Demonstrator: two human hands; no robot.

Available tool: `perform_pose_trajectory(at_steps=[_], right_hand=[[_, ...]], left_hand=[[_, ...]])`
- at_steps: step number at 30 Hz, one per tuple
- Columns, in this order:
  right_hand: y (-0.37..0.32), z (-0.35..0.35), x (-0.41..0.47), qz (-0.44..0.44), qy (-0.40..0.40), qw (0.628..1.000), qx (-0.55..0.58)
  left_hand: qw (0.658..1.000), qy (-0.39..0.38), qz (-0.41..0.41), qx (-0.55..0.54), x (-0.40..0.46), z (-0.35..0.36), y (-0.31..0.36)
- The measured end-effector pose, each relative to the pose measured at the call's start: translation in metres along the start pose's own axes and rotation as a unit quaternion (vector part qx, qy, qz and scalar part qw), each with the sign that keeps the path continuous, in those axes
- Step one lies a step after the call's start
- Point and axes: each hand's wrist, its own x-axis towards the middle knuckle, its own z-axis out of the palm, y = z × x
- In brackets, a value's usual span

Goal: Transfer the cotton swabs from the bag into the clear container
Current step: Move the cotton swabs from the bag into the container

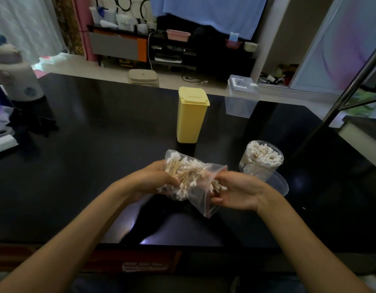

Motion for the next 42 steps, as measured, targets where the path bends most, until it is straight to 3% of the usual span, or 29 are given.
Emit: perform_pose_trajectory(at_steps=[4, 8, 12, 16, 19, 23, 25, 28, 30, 33, 35, 38, 40, 42], right_hand=[[-0.001, 0.0, -0.002, -0.001, 0.022, 0.999, -0.04], [0.005, 0.002, 0.002, -0.047, 0.081, 0.975, -0.2], [0.009, 0.009, 0.008, -0.105, 0.129, 0.957, -0.239], [0.01, 0.005, 0.015, -0.099, 0.179, 0.925, -0.321], [0.012, 0.006, 0.017, -0.099, 0.171, 0.936, -0.29], [0.009, 0.011, 0.012, -0.137, 0.095, 0.977, -0.13], [0.007, 0.013, 0.009, -0.139, 0.077, 0.982, -0.105], [0.007, 0.011, 0.011, -0.139, 0.134, 0.97, -0.15], [0.006, 0.006, 0.014, -0.146, 0.219, 0.932, -0.251], [0.005, 0.001, 0.015, -0.151, 0.228, 0.922, -0.273], [0.006, 0.0, 0.015, -0.138, 0.197, 0.937, -0.254], [0.007, 0.003, 0.017, -0.118, 0.154, 0.958, -0.211], [0.006, 0.005, 0.018, -0.106, 0.142, 0.965, -0.191], [0.006, 0.007, 0.019, -0.103, 0.134, 0.967, -0.189]], left_hand=[[0.997, 0.049, -0.033, -0.042, 0.006, -0.003, -0.002], [0.992, 0.089, -0.055, -0.07, 0.004, -0.004, -0.001], [0.989, 0.069, -0.071, -0.111, 0.003, 0.002, 0.001], [0.988, 0.029, -0.095, -0.119, 0.003, 0.004, 0.0], [0.989, 0.033, -0.092, -0.114, 0.004, 0.004, -0.002], [0.988, 0.02, -0.09, -0.128, 0.004, 0.007, -0.004], [0.986, 0.016, -0.094, -0.134, 0.005, 0.008, -0.004], [0.986, 0.017, -0.094, -0.137, 0.005, 0.009, -0.003], [0.986, 0.035, -0.093, -0.134, 0.006, 0.007, -0.003], [0.993, 0.095, -0.049, -0.045, 0.008, 0.001, -0.003], [0.984, 0.133, 0.021, 0.116, 0.009, -0.005, -0.003], [0.898, 0.214, 0.095, 0.371, 0.0, -0.008, 0.0], [0.852, 0.165, 0.206, 0.452, -0.005, -0.005, 0.001], [0.825, 0.084, 0.255, 0.497, -0.005, 0.001, -0.003]])
